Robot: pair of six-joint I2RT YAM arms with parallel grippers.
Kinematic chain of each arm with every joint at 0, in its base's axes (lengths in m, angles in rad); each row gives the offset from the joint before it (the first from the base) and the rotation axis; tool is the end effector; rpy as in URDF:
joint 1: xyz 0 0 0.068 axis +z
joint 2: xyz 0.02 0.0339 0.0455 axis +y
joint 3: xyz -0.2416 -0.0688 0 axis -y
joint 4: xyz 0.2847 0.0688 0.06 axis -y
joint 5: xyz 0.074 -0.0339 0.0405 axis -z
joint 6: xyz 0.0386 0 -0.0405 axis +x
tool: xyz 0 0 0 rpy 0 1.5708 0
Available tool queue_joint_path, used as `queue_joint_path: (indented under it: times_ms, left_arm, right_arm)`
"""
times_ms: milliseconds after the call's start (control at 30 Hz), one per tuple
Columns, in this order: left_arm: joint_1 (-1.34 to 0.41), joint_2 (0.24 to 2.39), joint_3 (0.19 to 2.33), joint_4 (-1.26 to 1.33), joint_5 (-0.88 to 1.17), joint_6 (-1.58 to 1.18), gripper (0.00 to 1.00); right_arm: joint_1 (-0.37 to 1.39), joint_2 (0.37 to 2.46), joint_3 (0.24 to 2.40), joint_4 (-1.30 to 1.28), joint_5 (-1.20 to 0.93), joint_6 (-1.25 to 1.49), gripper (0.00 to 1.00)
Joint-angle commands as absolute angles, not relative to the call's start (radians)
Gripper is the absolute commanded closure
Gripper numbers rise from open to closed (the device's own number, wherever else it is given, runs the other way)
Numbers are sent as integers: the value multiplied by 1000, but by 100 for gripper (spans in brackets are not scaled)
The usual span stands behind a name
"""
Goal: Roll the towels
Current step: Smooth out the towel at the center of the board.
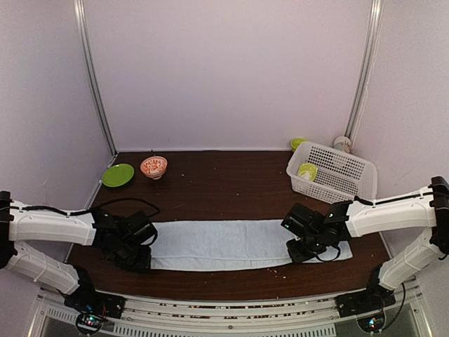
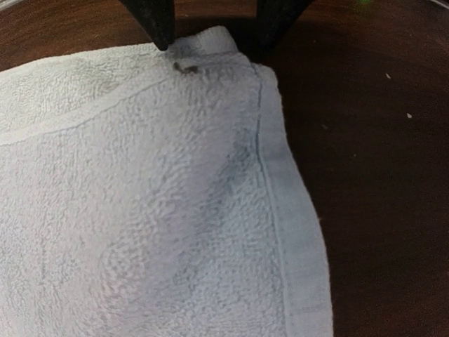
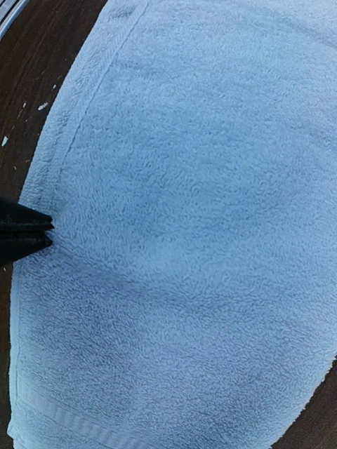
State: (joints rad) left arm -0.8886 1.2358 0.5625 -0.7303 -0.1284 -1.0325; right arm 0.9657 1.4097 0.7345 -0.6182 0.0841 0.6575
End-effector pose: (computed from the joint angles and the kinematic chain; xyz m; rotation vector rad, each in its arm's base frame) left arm 0.1421 -0.1671 0.1003 -0.2271 2.9307 -0.0936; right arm 0.1573 0.2217 0.1127 -0.4258 2.8512 0.2084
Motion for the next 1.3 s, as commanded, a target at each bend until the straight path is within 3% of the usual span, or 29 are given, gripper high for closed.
queue_joint_path:
  times_ms: [0, 167, 300, 1267]
  left_arm:
    - [-891, 1260, 552, -691, -149, -1056, 66]
    - [-891, 1246, 535, -693, -157, -1067, 81]
    - [-891, 1242, 523, -706, -169, -1073, 100]
    - [-891, 1227, 448, -719, -217, -1130, 100]
  right_arm:
    - [971, 1385, 751, -633, 107, 661, 100]
    - [970, 1387, 755, -633, 102, 660, 100]
    - [970, 1387, 754, -635, 100, 660, 100]
    - [970, 1167, 626, -738, -16, 633, 100]
